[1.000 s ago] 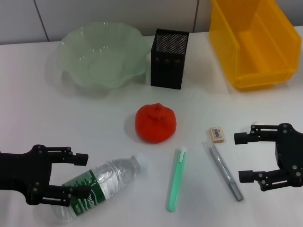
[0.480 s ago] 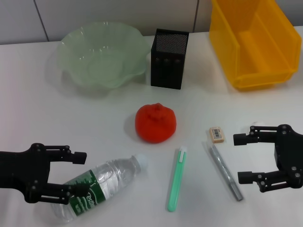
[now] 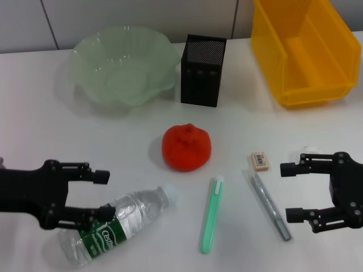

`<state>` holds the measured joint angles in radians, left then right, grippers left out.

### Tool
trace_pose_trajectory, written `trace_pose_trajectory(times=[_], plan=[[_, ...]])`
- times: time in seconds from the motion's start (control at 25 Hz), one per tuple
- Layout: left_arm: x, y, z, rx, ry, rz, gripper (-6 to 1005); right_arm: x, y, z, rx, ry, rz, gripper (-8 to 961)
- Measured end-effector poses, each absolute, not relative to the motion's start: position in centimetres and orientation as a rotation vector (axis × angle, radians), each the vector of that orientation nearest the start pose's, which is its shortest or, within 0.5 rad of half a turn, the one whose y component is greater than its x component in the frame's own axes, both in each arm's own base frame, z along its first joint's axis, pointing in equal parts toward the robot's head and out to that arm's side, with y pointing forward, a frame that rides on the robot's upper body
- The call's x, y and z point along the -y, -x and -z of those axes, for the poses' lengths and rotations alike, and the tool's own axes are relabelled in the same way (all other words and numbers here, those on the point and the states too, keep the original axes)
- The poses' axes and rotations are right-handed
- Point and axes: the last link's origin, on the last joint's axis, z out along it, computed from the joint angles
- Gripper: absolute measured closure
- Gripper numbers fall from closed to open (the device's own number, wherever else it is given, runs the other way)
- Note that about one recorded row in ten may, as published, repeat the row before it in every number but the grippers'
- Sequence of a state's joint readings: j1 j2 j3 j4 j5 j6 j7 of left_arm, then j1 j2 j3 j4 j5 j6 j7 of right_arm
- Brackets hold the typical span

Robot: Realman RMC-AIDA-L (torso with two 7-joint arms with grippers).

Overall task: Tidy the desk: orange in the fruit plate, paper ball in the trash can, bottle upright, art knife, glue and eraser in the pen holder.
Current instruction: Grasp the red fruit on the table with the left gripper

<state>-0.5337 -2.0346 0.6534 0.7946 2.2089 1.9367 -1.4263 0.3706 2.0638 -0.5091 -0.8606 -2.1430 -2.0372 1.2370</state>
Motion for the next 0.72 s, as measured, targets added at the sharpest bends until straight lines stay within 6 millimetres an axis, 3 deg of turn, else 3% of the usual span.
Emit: trace_pose_trajectory(times=[0.72], plan=[[-35.6, 22.0, 1.0, 0.426, 2.930, 0.391, 246, -21.8, -32.3, -7.8, -0.654, 2.840, -0.654, 144]])
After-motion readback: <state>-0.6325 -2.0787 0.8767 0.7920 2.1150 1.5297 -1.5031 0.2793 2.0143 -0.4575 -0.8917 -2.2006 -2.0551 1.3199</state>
